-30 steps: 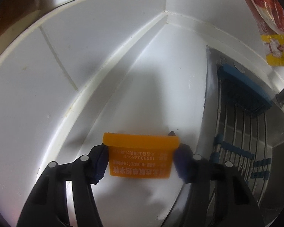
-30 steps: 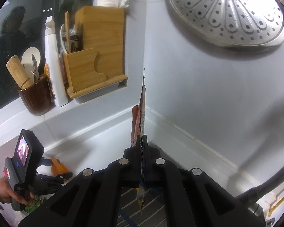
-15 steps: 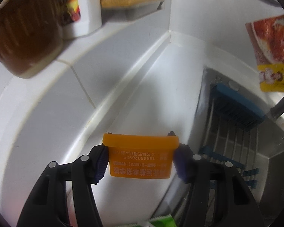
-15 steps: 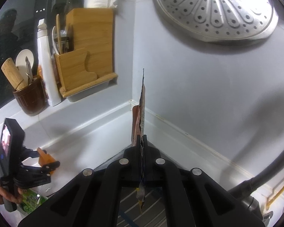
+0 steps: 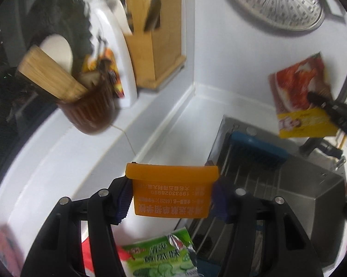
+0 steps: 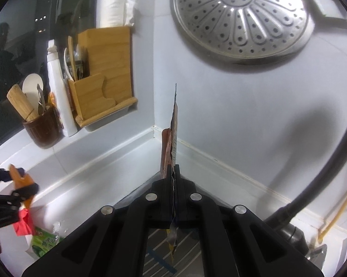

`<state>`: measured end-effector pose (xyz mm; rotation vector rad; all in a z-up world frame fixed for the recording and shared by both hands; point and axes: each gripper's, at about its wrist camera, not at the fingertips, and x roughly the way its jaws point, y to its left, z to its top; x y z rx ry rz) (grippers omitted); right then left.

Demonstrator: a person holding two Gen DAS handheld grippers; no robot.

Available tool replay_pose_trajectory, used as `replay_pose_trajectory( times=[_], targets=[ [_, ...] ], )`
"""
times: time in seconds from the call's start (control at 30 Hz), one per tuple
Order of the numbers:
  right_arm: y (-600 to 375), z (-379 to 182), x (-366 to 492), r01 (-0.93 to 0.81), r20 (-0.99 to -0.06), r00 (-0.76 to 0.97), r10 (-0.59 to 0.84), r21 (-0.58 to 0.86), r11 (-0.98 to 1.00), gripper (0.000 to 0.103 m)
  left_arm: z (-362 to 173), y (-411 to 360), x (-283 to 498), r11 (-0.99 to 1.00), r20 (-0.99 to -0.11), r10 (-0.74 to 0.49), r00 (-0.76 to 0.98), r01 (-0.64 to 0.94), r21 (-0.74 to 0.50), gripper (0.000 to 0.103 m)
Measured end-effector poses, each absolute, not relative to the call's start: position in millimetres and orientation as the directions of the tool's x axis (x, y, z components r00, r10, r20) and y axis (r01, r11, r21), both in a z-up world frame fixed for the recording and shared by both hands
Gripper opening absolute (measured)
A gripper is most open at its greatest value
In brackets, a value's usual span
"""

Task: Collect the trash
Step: 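Carry the orange card with the left gripper to the bin while the right carries the packet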

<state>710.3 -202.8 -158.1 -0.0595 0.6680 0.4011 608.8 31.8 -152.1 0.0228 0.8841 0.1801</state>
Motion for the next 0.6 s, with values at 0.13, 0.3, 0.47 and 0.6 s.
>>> replay_pose_trajectory(
  times=[0.13,0.3,0.47,0.6],
  targets=[
    [-204,-152,698,-0.380,-0.614,0.710,0.344,0.077,0.922,0.000,-121,21,583,0.978,-0.732,0.202,0.651,-0.174,0.115,0.058],
    [-206,-145,680,-0.384,-0.612,0.709,0.350,0.081,0.920,0.000,-95,16,563,0.969,-0.700,0.238,0.674,-0.209,0.128,0.059],
    [-207,-135,657,-0.397,-0.610,0.704,0.364,0.087,0.914,0.000,-80,13,543,0.961,-0.676,0.266,0.687,-0.239,0.135,0.059],
    [-209,-130,637,-0.406,-0.608,0.702,0.371,0.087,0.910,0.000,-74,10,526,0.955,-0.668,0.287,0.686,-0.258,0.145,0.059]
  ],
)
